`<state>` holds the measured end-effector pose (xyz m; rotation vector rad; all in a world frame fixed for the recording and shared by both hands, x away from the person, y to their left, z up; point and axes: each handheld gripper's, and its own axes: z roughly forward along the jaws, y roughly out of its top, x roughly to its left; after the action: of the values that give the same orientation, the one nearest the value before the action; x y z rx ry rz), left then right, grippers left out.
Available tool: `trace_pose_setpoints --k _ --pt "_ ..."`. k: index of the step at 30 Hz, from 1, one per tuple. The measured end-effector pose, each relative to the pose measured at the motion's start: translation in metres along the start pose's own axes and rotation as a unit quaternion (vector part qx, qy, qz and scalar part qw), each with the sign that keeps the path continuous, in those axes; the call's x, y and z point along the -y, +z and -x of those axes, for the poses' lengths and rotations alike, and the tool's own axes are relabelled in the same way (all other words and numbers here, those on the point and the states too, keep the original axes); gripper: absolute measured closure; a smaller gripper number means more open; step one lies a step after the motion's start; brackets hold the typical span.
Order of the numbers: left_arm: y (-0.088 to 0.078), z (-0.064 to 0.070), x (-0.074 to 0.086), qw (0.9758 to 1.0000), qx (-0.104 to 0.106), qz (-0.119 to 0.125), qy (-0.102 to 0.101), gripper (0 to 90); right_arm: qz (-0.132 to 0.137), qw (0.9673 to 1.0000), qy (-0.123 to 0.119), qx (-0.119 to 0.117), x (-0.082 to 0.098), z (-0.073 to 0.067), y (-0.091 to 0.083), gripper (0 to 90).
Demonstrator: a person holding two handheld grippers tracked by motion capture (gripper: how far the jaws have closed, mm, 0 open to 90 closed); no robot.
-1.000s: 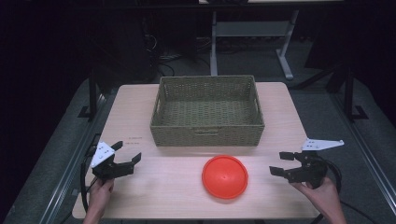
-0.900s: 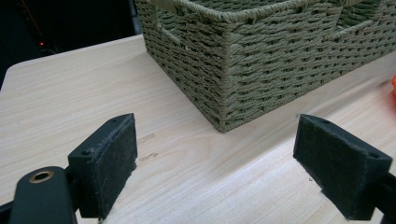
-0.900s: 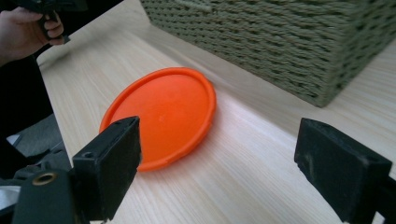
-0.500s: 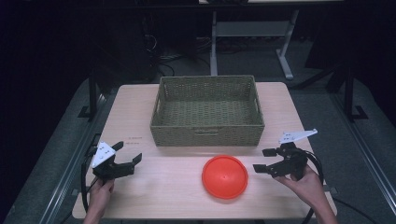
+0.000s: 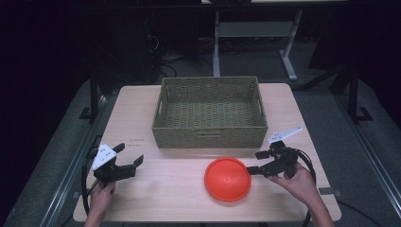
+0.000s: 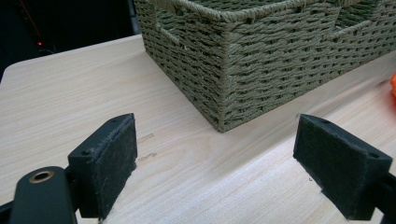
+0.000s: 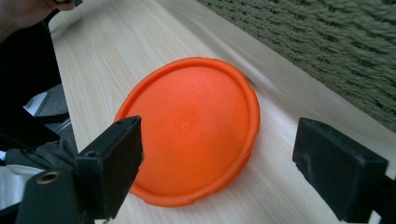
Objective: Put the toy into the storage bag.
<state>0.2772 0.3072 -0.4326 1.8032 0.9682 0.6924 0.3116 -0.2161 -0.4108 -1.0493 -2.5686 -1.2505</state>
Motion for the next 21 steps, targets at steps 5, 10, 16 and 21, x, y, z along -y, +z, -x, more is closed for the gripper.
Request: trace_pose_setpoints --k 5,10,16,21 --pt "0.000 0.000 0.000 1.0000 0.001 -0.001 0.001 12.9 -0.014 0.9999 0.004 -0.002 -0.002 0.004 0.010 18.7" --pt "0.000 -0.001 0.001 1.0000 0.002 -0.001 -0.001 13.0 -0.027 0.9996 0.012 -0.004 -0.002 0.007 0.017 22.5" --pt "0.000 -0.001 0.001 1.0000 0.002 0.001 -0.004 13.0 -0.051 0.9986 0.016 -0.008 -0.001 0.016 0.031 32.5" --pt "0.000 -0.001 0.001 1.0000 0.003 -0.002 -0.003 13.0 -0.067 0.9976 0.015 -0.013 0.000 0.021 0.040 39.5"
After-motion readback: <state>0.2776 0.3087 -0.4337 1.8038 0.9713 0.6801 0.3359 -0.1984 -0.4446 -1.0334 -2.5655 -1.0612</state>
